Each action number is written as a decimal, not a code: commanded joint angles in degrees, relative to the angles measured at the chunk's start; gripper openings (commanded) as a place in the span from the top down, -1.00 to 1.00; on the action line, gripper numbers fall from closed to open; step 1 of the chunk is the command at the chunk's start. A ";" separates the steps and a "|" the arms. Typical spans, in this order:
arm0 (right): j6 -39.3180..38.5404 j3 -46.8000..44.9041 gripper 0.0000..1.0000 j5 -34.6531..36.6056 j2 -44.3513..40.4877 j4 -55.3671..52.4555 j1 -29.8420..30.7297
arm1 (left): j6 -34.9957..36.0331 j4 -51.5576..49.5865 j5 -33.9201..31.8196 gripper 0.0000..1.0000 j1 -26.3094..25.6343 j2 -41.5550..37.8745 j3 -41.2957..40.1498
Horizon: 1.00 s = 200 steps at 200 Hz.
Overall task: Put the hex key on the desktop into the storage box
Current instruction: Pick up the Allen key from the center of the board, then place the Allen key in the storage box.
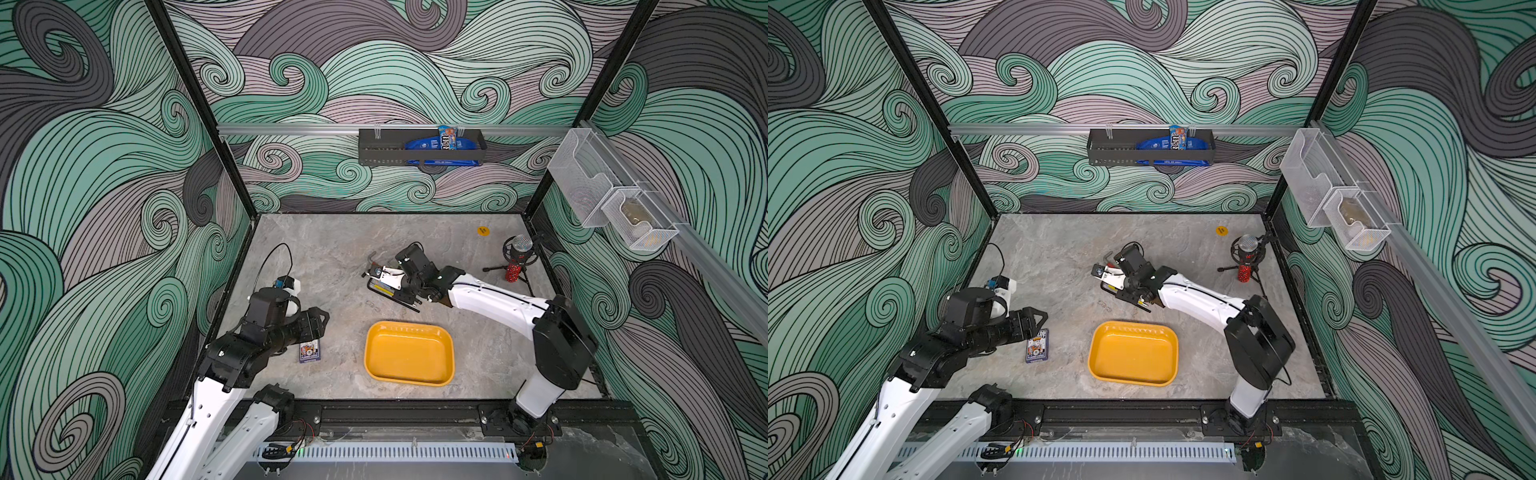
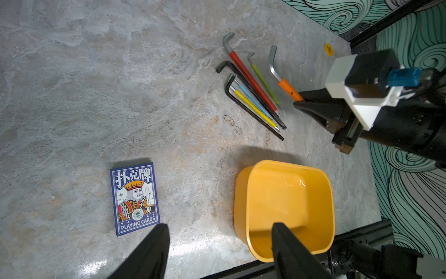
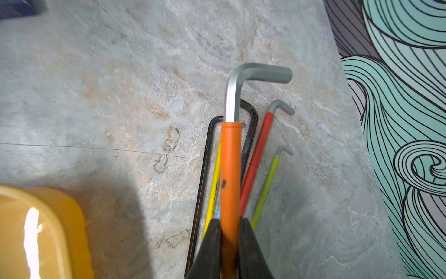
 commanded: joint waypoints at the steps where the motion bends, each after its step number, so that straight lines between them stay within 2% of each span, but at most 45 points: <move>1: 5.41 -2.23 1.00 -1.57 -4.74 -2.02 0.93 | 3.93 -0.37 7.95 -0.39 -0.26 -2.71 -0.38; 29: 8.74 -5.10 1.00 -2.68 -10.48 -3.72 2.89 | 5.51 -2.34 15.99 -0.38 -0.22 -6.43 -0.35; 62: 12.66 -9.39 1.00 -3.29 -17.37 -5.37 7.05 | 6.77 -6.79 19.47 -0.36 -0.25 -10.65 0.23; 105: 17.95 -14.87 1.00 -1.00 -23.35 -10.03 15.03 | 6.18 -11.36 18.07 -0.36 -0.26 -16.34 -0.74; 134: 20.56 -19.22 1.00 -2.06 -25.87 -10.24 18.57 | 4.04 -11.22 16.59 -0.36 -0.22 -19.17 -2.34; 200: 16.17 -22.91 1.00 -5.09 -21.20 -10.19 20.24 | 3.46 -10.97 14.72 -0.36 -0.27 -18.53 -1.75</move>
